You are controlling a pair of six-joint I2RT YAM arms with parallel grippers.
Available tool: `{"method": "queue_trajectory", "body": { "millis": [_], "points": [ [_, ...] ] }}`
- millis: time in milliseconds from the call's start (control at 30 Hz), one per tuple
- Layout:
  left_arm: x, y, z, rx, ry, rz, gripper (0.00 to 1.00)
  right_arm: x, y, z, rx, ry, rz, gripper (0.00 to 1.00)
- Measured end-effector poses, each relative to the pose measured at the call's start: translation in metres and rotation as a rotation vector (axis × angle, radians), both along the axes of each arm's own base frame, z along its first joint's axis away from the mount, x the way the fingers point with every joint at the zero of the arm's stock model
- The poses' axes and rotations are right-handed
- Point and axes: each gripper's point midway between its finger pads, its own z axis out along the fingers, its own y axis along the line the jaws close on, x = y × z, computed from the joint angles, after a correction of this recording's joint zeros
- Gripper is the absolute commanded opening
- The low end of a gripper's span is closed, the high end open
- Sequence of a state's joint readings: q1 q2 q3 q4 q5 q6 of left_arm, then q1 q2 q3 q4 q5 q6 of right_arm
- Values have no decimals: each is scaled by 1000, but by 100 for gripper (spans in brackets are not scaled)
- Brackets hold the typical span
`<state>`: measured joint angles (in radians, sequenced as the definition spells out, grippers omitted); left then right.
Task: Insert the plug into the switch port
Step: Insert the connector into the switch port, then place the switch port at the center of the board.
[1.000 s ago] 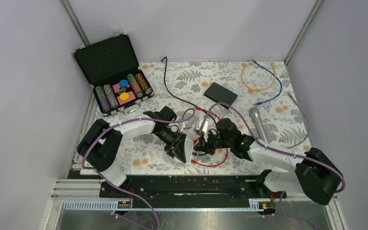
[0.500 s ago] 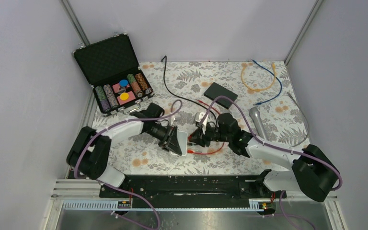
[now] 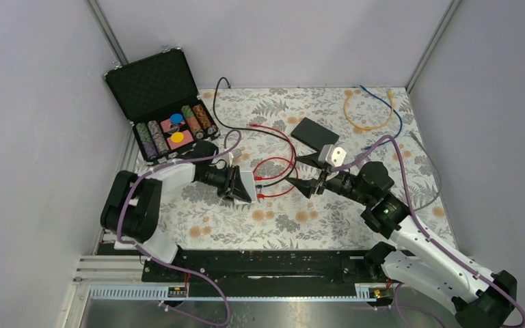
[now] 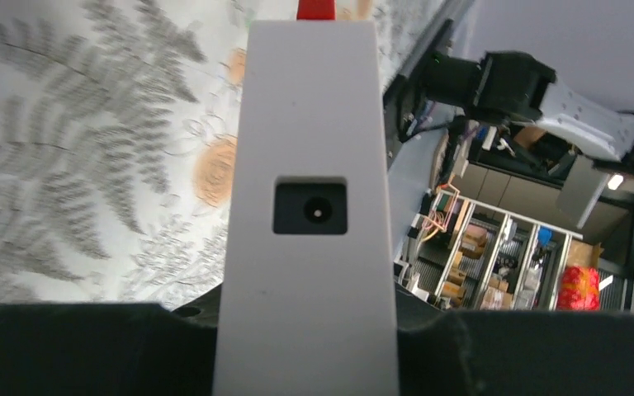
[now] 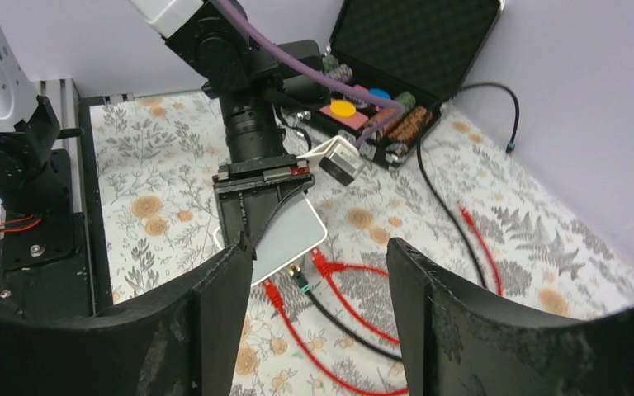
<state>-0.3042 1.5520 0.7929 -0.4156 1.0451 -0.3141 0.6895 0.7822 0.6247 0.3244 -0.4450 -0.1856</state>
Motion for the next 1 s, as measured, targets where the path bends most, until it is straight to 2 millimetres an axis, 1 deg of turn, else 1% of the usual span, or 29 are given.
{"method": "queue_trajectory", "body": {
  "millis": [67, 100, 200, 233, 300, 367, 433, 500, 533, 633, 733, 767, 833, 933, 1000],
  "points": [
    [10, 3, -12, 42, 17, 13, 17, 2, -2, -8, -16, 32, -21, 67],
    [15, 6, -18, 72, 19, 21, 23, 4, -4, -12, -25, 51, -37, 67],
    [23, 17, -26, 131, -2, 45, 34, 11, -10, -21, -35, 104, -97, 67],
    [25, 21, -29, 152, -5, 55, 41, 14, -13, -23, -33, 125, -125, 67],
    [28, 31, -38, 217, -8, 82, 52, 22, -20, -29, -26, 180, -197, 67],
    [30, 40, -46, 285, -12, 103, 67, 29, -30, -37, -8, 255, -285, 65],
    [30, 50, -51, 355, -17, 132, 76, 33, -41, -43, 8, 318, -364, 64],
    [28, 58, -51, 403, -24, 155, 86, 33, -51, -47, 25, 372, -429, 65],
    [27, 61, -51, 426, -26, 171, 89, 33, -56, -49, 27, 397, -456, 65],
    [19, 75, -48, 501, -46, 234, 93, 33, -68, -49, 35, 473, -537, 66],
    [16, 90, -34, 568, -97, 317, 99, 37, -78, -45, 47, 520, -616, 68],
    [19, 95, -27, 585, -134, 354, 99, 40, -82, -45, 46, 533, -649, 69],
    [28, 105, -4, 606, -235, 442, 99, 47, -90, -50, 34, 554, -711, 71],
    [39, 118, 33, 607, -393, 549, 99, 68, -105, -67, -25, 594, -813, 76],
    [45, 126, 54, 601, -488, 612, 99, 93, -119, -76, -70, 622, -889, 77]
  ]
}}
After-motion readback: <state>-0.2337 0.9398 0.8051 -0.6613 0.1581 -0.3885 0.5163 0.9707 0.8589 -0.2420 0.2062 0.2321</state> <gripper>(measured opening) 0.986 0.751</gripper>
